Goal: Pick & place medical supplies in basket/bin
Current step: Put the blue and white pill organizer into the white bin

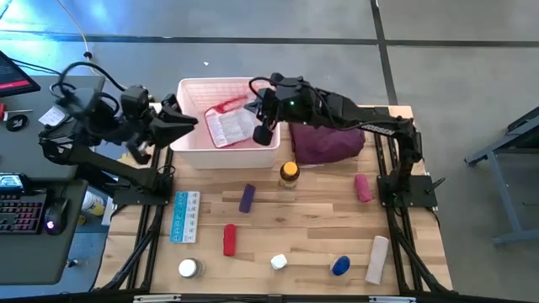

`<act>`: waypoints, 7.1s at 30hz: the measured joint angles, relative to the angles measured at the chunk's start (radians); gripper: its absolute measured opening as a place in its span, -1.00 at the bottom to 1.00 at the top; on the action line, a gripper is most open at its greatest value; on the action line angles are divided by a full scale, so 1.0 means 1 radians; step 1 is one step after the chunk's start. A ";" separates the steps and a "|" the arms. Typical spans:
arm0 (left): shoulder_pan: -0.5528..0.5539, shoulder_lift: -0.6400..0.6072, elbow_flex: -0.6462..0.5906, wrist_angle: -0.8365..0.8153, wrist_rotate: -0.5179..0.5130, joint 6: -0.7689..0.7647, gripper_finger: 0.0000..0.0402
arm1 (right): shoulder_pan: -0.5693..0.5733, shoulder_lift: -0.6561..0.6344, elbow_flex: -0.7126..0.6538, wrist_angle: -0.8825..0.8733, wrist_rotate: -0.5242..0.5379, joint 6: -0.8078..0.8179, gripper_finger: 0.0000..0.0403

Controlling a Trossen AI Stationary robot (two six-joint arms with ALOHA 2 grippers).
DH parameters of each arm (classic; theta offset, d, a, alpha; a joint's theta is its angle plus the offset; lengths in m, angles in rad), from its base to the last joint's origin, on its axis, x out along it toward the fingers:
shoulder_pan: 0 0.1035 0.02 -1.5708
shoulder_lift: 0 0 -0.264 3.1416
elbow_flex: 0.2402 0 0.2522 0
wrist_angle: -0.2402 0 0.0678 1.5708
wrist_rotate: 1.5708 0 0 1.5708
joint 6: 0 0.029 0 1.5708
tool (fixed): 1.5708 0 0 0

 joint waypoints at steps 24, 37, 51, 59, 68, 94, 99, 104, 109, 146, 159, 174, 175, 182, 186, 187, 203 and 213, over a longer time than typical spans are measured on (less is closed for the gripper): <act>0.000 0.178 0.000 -0.390 -0.274 -0.072 -0.38 | 0.103 -0.330 -0.006 -0.385 -0.046 0.332 -0.41; -0.001 0.230 -0.001 -0.785 -0.098 -0.182 -0.38 | 0.205 -0.328 -0.218 -0.351 -0.287 0.542 -0.53; -0.069 0.277 -0.013 -1.269 0.223 -0.651 -0.38 | 0.326 -0.327 -0.469 -0.203 -0.255 0.737 -0.53; -0.187 0.288 -0.141 -1.266 0.277 -0.849 -0.38 | 0.352 -0.327 -0.598 0.051 -0.290 0.860 -0.35; -0.364 0.282 -0.379 -1.026 0.414 -1.115 -0.38 | 0.369 -0.327 -0.717 0.109 -0.301 0.917 0.02; -0.619 0.298 -0.857 -0.346 0.095 -1.851 -0.38 | 0.431 -0.327 -0.785 0.156 -0.046 0.841 0.22; -0.582 0.334 -0.859 -0.197 -0.022 -1.786 -0.38 | 0.398 -0.327 -0.824 0.195 0.036 0.839 0.22; -0.535 0.330 -0.856 -0.044 -0.065 -1.653 -0.38 | 0.339 -0.325 -0.949 0.340 -0.112 0.957 0.22; -0.529 0.286 -0.797 -0.087 -0.032 -1.508 -0.38 | 0.291 -0.325 -1.076 0.562 -0.239 1.105 0.22; -0.654 0.150 -1.057 -0.236 0.005 -1.820 -0.38 | 0.246 0.470 -0.306 0.511 -0.344 1.216 0.71; -0.654 0.149 -1.056 -0.150 -0.102 -1.799 -0.38 | 0.244 0.526 -0.248 0.343 -0.322 1.212 0.77; -0.654 0.149 -1.056 -0.132 -0.137 -1.740 -0.38 | 0.250 0.516 -0.245 0.127 -0.551 1.184 0.72; -0.654 0.149 -1.056 -0.127 -0.135 -1.737 -0.38 | 0.249 0.513 -0.246 0.109 -0.572 1.186 0.71; -0.654 0.149 -1.056 -0.099 -0.132 -1.689 -0.38 | 0.247 0.381 -0.260 -0.006 -0.452 1.283 0.62; -0.654 0.149 -1.056 -0.100 -0.132 -1.667 -0.38 | 0.254 0.295 -0.255 0.036 -0.212 1.291 0.58; -0.654 0.149 -1.056 -0.100 -0.131 -1.663 -0.38 | 0.255 0.292 -0.254 0.080 -0.162 1.285 0.58; -0.654 0.149 -1.056 -0.115 -0.116 -1.633 -0.38 | 0.203 0.525 -0.253 0.403 -0.357 1.342 0.58; -0.654 0.149 -1.055 -0.129 -0.202 -1.616 -0.38 | 0.265 0.637 -0.249 0.593 -0.418 1.436 0.58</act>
